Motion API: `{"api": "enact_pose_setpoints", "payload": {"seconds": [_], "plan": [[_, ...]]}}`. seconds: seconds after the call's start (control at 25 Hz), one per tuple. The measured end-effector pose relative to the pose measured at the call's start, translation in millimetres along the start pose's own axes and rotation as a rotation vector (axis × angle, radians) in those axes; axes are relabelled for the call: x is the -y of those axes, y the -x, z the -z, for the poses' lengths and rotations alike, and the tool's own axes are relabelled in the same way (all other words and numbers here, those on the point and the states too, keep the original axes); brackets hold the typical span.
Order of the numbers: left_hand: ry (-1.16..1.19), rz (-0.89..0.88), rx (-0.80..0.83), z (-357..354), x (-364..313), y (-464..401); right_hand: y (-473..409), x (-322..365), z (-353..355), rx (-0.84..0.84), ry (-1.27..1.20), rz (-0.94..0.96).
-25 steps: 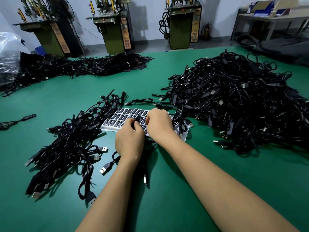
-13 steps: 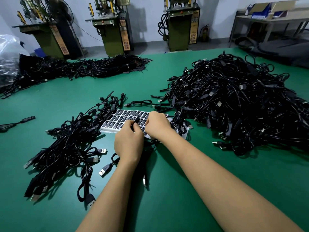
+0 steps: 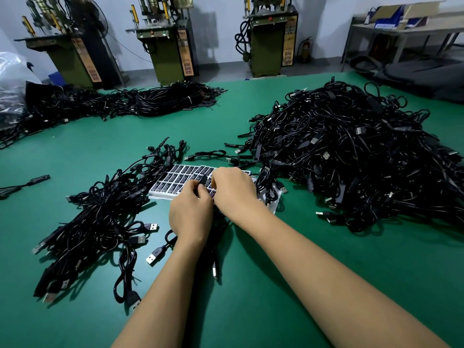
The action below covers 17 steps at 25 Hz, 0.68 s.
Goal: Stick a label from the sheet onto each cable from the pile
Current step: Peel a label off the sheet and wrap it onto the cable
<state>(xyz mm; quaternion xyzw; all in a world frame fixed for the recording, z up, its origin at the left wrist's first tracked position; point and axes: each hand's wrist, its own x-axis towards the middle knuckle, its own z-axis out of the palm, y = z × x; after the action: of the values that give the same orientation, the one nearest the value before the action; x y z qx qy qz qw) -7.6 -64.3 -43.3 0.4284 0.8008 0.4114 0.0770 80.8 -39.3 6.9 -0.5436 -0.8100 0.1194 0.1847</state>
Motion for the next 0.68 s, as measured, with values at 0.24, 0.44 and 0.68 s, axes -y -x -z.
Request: {"api": "enact_pose_setpoints", "payload": {"seconds": [0.24,0.44,0.68], "plan": [[0.112,-0.109,-0.093,5,-3,1,16,-33,18,-0.215,-0.425,-0.069],[0.566,-0.306,0.27,1,-24,17,35,-81,36,-0.438,-0.821,-0.164],[0.752,-0.042,0.776,-11,-29,27,43,-83,12,-0.54,-1.0,-0.195]]}}
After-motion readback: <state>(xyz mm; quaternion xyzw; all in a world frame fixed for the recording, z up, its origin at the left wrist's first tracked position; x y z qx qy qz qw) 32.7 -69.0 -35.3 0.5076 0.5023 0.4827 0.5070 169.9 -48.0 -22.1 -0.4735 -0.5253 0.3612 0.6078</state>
